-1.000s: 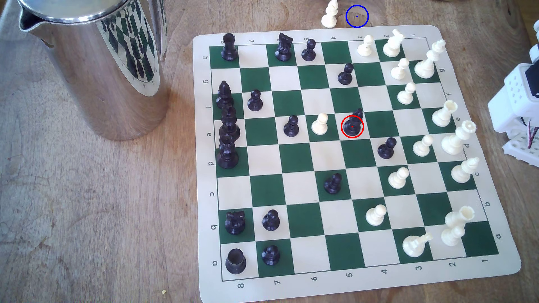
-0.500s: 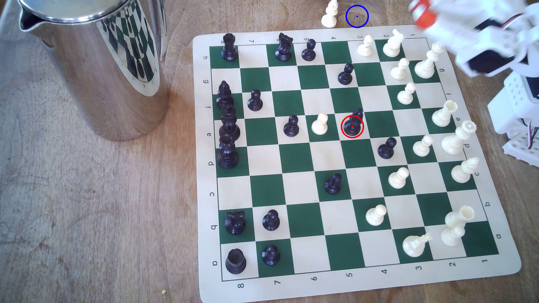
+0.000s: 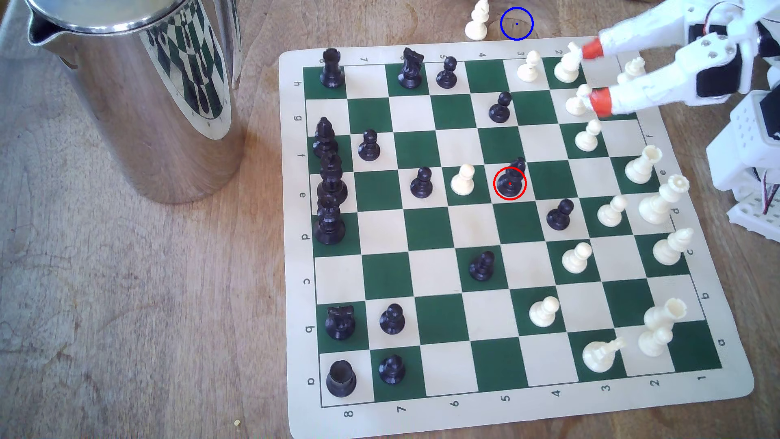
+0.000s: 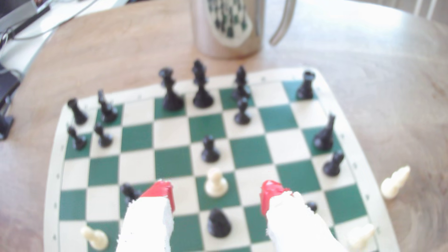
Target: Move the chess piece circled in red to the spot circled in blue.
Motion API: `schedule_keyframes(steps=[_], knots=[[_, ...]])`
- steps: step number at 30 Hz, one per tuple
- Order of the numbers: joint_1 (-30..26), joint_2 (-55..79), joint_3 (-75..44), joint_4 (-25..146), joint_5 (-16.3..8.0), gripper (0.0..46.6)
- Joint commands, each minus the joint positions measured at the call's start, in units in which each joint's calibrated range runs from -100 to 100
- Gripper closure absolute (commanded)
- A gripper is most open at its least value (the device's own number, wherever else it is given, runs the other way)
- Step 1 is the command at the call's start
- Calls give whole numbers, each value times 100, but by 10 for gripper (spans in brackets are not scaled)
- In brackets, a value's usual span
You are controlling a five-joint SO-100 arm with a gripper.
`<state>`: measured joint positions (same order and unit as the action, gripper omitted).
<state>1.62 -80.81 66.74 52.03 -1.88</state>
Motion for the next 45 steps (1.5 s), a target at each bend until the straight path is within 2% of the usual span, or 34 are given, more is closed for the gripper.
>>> schedule_keyframes(steps=[1, 7, 14, 21, 30, 35, 45], knots=[[-135, 662, -1380, 931, -93, 271], [-330, 1086, -1797, 1889, -137, 276], [-667, 1409, -1380, 2192, -313, 282], [-768, 1672, -963, 2192, -342, 291], [-706, 1519, -165, 1529, -440, 287], [-526, 2063, -264, 759, -474, 282], [-815, 3090, -545, 6, -659, 291]])
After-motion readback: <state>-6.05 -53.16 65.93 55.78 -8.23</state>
